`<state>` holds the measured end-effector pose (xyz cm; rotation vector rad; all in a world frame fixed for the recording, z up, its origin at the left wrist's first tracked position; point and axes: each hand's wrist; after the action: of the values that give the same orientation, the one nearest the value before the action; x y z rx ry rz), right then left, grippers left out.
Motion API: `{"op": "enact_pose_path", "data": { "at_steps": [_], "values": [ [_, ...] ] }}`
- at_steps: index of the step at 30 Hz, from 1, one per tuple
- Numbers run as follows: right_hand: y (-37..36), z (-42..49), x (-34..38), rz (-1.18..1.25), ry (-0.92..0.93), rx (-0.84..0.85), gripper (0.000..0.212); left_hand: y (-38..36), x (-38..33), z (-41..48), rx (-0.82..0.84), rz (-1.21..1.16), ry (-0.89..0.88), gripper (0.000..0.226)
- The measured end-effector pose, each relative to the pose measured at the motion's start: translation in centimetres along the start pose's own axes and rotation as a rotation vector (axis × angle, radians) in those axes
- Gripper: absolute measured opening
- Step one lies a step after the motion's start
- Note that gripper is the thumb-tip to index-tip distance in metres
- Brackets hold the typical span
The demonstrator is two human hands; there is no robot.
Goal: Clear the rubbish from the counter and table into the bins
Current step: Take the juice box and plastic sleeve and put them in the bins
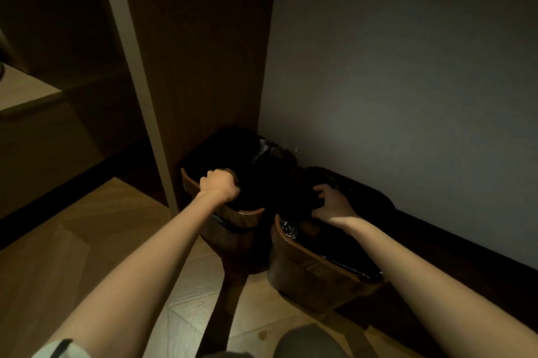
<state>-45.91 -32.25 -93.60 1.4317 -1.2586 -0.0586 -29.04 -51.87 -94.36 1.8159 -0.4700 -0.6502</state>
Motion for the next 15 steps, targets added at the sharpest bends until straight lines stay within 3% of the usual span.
{"op": "enact_pose_path", "data": {
  "at_steps": [8,15],
  "values": [
    [1.0,0.2,3.6,0.176,0.187,-0.144,0.039,1.8,-1.3,-2.3,-0.192,-0.060,-0.129,0.031],
    [2.3,-5.0,10.4,0.213,0.210,0.008,0.033,7.4,-1.5,-8.0,-0.257,-0.172,-0.056,0.039]
  ]
}}
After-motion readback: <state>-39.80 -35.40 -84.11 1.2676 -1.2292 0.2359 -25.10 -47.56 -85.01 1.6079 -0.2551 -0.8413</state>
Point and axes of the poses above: each hand's wrist, its own z-axis towards the middle knuckle, its own y-axis out of the back of the hand, x = y × z, and after that the axes turned 7 degrees about z, right-handed
